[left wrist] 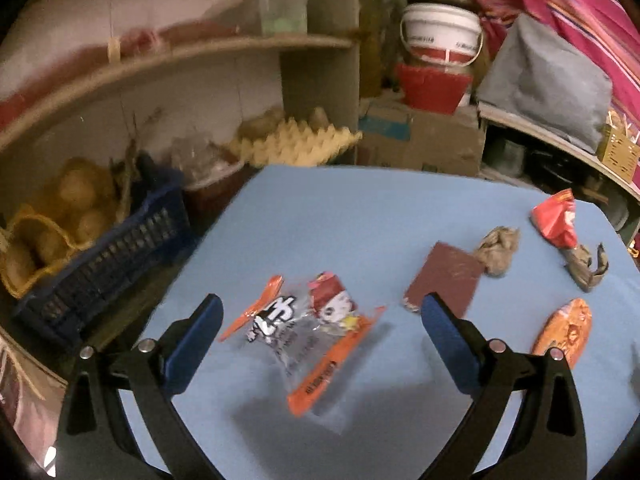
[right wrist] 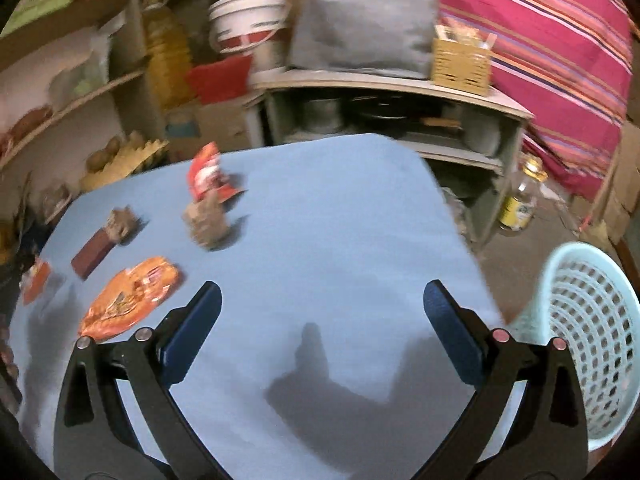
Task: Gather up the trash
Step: 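Grasp the clear printed packet with the left tool while the right tool grasps the orange chip bag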
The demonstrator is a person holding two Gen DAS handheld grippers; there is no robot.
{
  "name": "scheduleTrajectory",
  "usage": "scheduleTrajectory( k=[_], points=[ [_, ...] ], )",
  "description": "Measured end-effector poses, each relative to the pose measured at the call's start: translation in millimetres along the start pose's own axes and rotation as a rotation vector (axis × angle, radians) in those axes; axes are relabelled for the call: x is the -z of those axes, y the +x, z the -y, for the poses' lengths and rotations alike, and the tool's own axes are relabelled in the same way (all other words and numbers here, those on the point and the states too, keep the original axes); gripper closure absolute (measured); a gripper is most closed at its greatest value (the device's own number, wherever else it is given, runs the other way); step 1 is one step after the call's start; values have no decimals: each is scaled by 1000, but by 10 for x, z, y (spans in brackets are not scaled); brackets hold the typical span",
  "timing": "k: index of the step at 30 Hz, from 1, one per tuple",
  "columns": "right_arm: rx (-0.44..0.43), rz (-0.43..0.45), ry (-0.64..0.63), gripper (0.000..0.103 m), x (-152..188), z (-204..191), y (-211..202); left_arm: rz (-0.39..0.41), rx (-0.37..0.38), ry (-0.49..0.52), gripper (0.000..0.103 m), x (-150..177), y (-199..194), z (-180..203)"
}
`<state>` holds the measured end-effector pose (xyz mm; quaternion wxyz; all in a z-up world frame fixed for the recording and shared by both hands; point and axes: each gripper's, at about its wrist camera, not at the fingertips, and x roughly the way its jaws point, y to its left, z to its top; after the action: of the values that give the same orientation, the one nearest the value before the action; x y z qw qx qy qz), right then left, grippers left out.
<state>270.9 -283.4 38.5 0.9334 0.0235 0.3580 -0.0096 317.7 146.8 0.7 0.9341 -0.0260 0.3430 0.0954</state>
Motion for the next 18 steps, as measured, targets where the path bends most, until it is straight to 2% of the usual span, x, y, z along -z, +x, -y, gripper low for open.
scheduleTrajectory(
  k=[4,5,7,9,11,15,17,18],
  points=[
    [-17,-2,-65,5,13,-368,92,-25,27,17,10,-1,157,-15],
    [-25,-4,-69,5,14,-422,114,-32,38,29,14,1,185,10],
    [-46,-15,-74,5,20,-546,174,-70,55,63,31,29,283,77],
    [-56,-23,-81,5,26,-644,218,-100,61,79,39,54,347,116],
    [-66,-28,-87,5,27,-739,251,-112,59,90,52,79,384,111],
    [-91,-34,-97,5,19,-933,296,-120,99,77,56,106,374,56],
    [-99,-41,-113,5,25,-1049,334,-121,107,66,70,99,351,15],
    [-99,-49,-130,5,34,-1135,368,-126,115,58,70,97,333,-17]
  ],
)
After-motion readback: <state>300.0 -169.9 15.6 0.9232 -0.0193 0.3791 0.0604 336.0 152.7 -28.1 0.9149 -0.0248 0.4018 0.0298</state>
